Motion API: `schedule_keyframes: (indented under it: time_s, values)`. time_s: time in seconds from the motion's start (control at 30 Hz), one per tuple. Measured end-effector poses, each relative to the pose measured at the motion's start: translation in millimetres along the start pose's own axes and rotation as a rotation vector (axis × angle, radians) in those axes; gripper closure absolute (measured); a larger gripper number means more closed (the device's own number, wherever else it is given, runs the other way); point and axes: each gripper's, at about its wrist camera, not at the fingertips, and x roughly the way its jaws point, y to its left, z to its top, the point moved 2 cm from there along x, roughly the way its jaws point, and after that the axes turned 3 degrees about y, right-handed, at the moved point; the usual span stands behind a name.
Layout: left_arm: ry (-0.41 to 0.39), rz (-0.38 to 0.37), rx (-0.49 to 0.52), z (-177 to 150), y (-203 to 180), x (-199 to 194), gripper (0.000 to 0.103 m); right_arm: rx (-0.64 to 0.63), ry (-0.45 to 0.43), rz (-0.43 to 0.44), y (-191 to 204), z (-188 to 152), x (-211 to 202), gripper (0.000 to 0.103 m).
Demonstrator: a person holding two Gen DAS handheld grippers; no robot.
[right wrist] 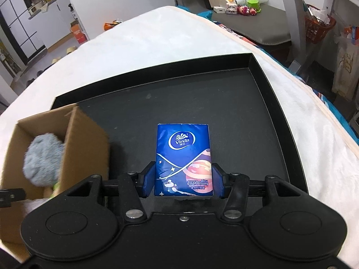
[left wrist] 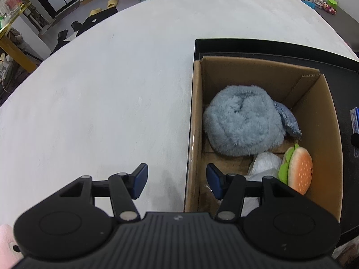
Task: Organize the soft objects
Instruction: 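Carry the blue tissue pack with the right gripper over the box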
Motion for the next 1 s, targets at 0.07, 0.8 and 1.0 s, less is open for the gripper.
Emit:
schedule_keyframes:
  time_s: [0.07,0.8,1.0]
  values:
    - [0.005,-0.008,-0.006,-3.5,1.8,0.8,0.047,-0.005,-0.008,0.010,1.2,-0.3,-4.4,0.053]
    - [-0.019,-0.097,-0.058,-30.4,25.4,-5.5,0.047,-0.033,-0.079,0.119,42.2,-10.4,-63.0,0.053]
    - [-0.026,-0.143,-0.079,-36.3,31.9,-6.6,0.049,-0.052,-0.078,0.159,63.0,-13.9,-72.9,0.053]
